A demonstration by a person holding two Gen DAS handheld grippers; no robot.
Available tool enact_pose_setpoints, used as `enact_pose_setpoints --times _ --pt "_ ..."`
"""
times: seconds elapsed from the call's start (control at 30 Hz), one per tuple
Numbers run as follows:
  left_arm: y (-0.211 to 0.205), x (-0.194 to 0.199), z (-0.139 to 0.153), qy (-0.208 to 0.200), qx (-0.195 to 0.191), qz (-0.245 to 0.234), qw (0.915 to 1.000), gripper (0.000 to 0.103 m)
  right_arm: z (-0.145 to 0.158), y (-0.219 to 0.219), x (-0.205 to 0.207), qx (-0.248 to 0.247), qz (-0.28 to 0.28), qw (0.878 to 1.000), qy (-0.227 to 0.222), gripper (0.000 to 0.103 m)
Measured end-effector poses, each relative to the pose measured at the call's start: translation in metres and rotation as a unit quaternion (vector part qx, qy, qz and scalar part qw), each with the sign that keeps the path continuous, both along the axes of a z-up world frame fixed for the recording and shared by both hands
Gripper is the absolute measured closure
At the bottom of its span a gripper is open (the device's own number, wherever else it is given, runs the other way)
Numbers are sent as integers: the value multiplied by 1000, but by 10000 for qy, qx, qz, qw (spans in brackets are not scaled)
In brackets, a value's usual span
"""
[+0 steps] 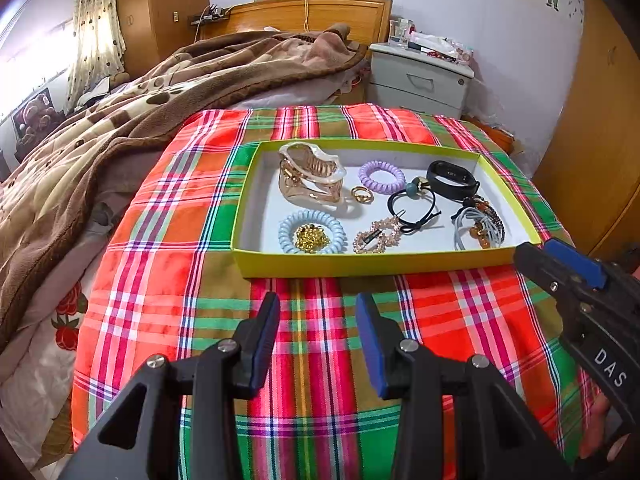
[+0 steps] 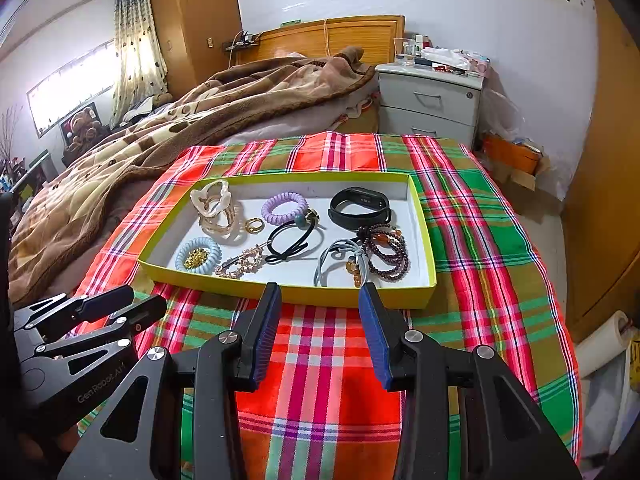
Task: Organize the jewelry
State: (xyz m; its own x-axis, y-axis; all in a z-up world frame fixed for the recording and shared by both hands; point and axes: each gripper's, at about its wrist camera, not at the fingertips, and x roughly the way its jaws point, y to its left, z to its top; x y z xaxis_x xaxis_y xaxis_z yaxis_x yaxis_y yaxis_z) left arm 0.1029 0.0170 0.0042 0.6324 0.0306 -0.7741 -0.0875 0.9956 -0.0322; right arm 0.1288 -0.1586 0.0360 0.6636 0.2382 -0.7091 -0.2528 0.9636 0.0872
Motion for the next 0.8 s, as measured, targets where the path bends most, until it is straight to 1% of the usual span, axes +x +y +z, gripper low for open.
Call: enact_pose_setpoints --times 0.07,0.2,0.3,0.8 --pt "0 -1 0 -20 -19 2 10000 62 0 0 0 -1 2 10000 -2 62" --pt "0 -1 2 -52 72 37 10000 62 0 1 -1 -10 2 10000 4 62" --pt "2 -2 3 -68 13 51 10000 62 0 1 -1 -5 0 10000 9 62" --pt "2 -2 3 -55 37 76 9999 62 -2 4 -3 16 -1 10000 7 62"
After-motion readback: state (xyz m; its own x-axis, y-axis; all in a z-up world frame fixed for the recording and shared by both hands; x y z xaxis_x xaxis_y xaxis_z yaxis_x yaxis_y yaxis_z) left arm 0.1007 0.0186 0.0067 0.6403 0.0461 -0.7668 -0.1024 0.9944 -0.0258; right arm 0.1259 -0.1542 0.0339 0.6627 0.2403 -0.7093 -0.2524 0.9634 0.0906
